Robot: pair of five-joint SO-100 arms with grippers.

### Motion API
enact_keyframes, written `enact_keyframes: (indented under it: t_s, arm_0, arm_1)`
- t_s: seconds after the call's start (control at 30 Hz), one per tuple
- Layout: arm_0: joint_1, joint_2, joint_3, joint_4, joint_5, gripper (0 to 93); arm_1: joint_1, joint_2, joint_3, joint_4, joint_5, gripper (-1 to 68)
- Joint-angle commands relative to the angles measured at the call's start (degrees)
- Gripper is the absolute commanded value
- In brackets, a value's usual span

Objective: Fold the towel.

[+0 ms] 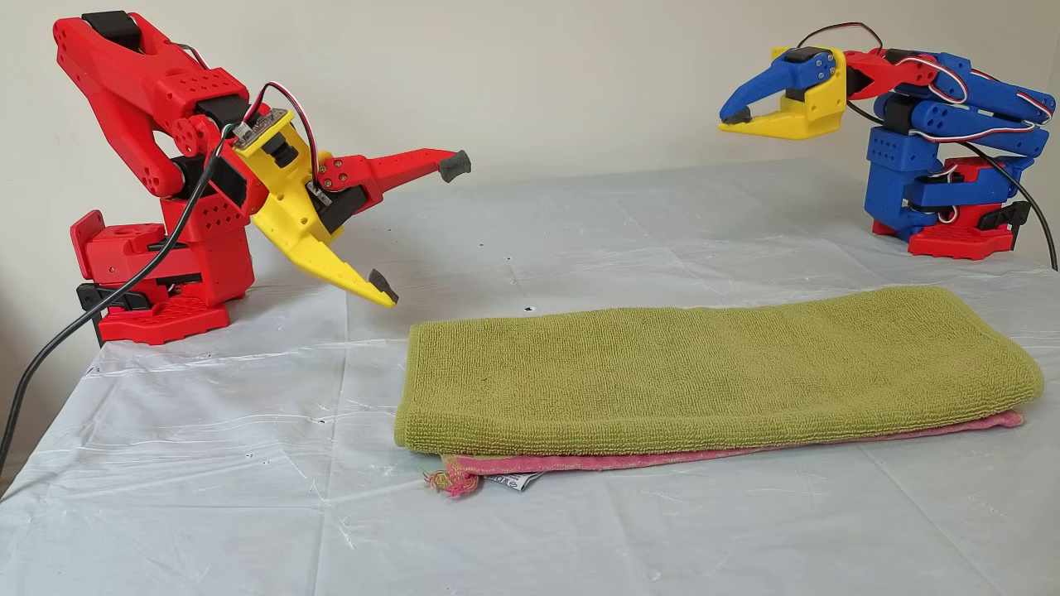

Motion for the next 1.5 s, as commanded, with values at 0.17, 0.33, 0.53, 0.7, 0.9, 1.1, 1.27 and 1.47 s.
enact_keyframes:
  t_s: [0.17,0.33,0.53,0.7,0.9,1.1,1.27,1.47]
  arm_0:
    - [0.4,-3.8,-8.0,0.2,2.5,89.1]
    - [1.7,-3.9,-9.5,1.9,2.7,92.0]
    - [2.0,-4.2,-9.5,1.5,3.7,92.1]
    - [1.9,-4.2,-9.7,-0.4,6.5,92.2]
    - [2.0,-4.4,-8.5,0.3,3.6,92.4]
    - [1.6,-4.0,-5.8,-11.1,13.4,93.0]
    - [0.8,-4.4,-10.0,3.6,6.9,92.7]
    - [0.8,-2.9,-6.8,-4.1,10.7,92.7]
  arm_1:
    - [5.5,4.7,5.4,18.8,-7.4,0.1]
    - [8.3,4.7,2.9,24.8,5.4,0.1]
    - [5.9,4.7,2.1,27.7,11.1,0.1]
    - [-4.8,4.8,1.9,28.5,0.3,0.1]
    - [1.6,4.7,1.9,28.2,10.8,0.1]
    - [0.9,4.7,1.1,31.3,11.3,0.1]
    - [0.7,4.7,1.0,31.7,11.3,0.1]
    - [0.4,4.7,-0.1,35.9,13.4,0.1]
